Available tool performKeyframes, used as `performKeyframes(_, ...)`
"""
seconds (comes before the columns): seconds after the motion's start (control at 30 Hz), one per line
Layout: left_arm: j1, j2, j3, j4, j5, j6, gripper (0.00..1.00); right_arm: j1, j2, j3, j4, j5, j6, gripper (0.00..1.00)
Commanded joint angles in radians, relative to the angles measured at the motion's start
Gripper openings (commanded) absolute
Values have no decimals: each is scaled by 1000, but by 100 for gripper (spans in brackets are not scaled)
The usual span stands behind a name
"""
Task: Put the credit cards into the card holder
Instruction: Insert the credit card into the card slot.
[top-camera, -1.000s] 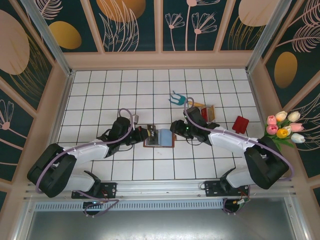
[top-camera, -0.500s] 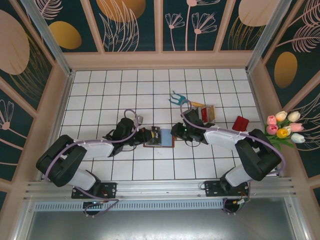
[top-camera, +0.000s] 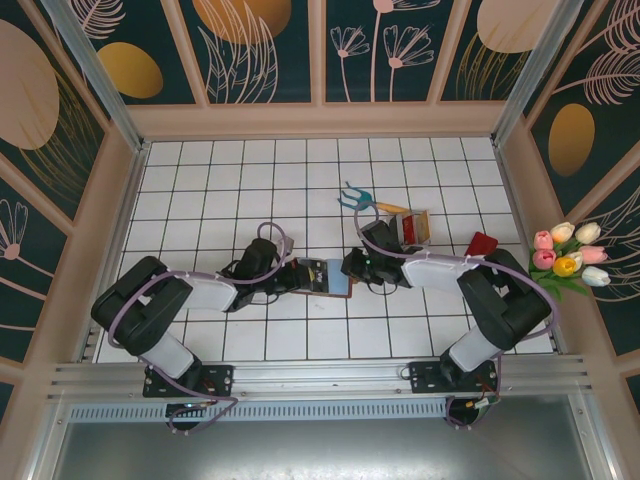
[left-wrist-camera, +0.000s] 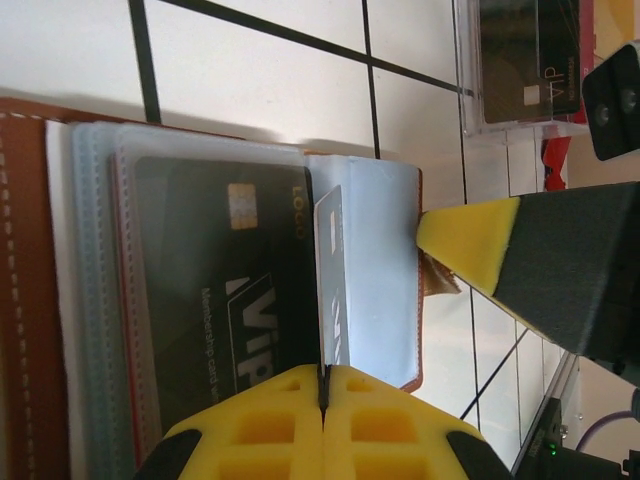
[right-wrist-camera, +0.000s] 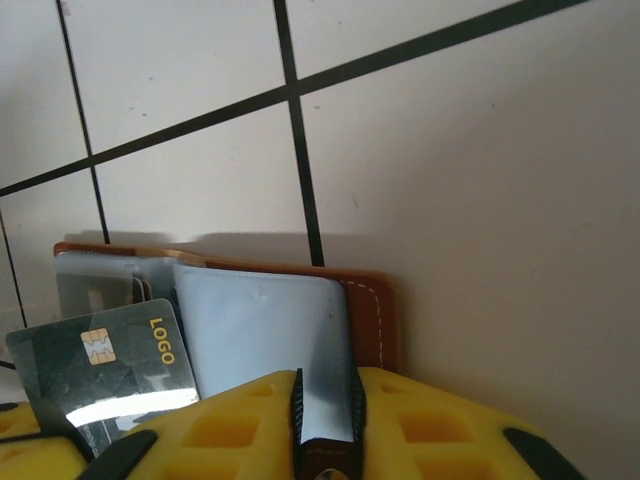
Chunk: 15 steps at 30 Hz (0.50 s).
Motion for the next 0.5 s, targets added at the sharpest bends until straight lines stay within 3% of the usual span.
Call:
performKeyframes(0.0,-9,30,18,35,4,-28,0,14,26,-9,-19,-17,7,21)
performKeyframes(0.47,-27,73,97,-52,38,22,6,18,53,-8,-3,-17,10,19)
